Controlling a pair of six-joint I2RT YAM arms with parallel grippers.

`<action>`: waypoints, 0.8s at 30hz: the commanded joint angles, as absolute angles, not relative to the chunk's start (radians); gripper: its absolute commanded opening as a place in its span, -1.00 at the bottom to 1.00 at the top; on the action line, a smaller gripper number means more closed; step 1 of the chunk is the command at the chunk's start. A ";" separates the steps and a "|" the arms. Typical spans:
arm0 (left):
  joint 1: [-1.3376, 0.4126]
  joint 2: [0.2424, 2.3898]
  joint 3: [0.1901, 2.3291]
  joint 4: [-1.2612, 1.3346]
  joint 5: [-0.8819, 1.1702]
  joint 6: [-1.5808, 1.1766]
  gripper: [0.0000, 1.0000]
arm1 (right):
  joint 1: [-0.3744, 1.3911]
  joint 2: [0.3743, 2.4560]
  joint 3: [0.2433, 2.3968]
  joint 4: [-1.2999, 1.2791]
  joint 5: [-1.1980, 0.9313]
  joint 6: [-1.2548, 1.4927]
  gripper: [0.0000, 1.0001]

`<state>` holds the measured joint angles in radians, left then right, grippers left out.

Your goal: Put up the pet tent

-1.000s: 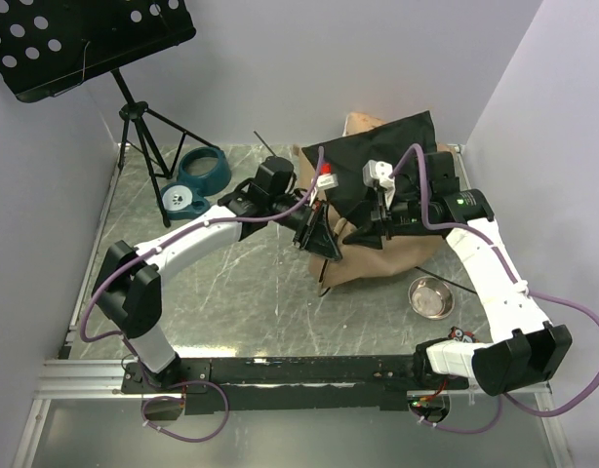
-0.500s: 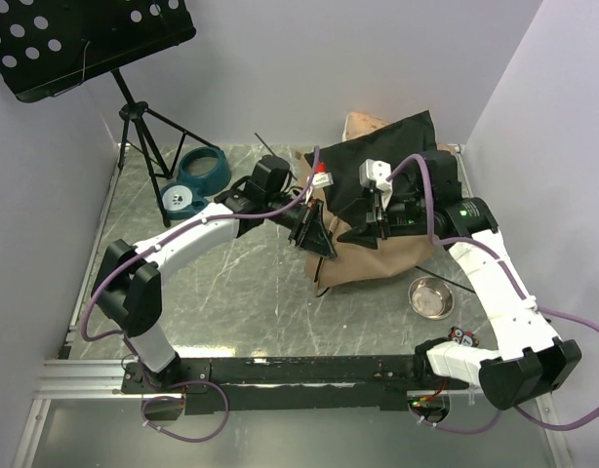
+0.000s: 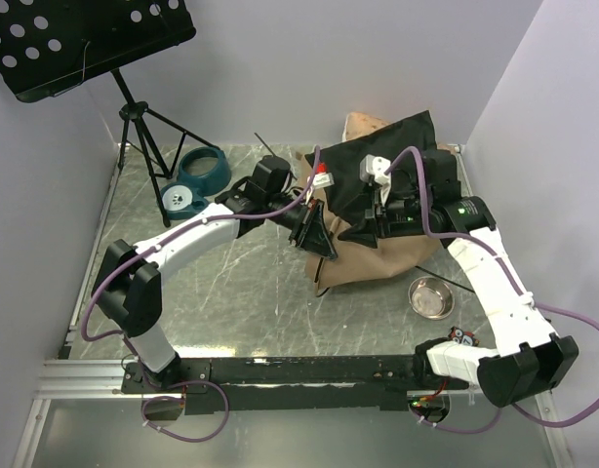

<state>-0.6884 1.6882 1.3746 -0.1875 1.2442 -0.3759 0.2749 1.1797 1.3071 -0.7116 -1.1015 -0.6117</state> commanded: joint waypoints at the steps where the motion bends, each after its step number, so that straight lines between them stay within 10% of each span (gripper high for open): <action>1: -0.683 1.723 1.342 -0.255 1.206 -0.449 -0.99 | 0.320 1.186 1.325 -0.732 -1.091 -0.689 0.32; 9: -0.614 1.756 1.411 -0.301 1.198 -0.431 -0.99 | 0.456 1.106 1.282 -0.732 -1.005 -0.756 0.09; 17: -0.543 1.758 1.560 -0.410 1.135 -0.314 -0.99 | 0.264 1.158 1.448 -0.716 -1.003 -0.555 0.78; 24: -0.537 1.704 1.477 -0.227 1.146 -0.448 -0.99 | 0.156 1.155 1.477 -0.788 -0.989 -0.505 0.96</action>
<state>-0.5087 1.7336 1.5421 -0.3031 1.2049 -0.3401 0.1650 1.1744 1.4616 -0.7315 -0.9676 -0.5583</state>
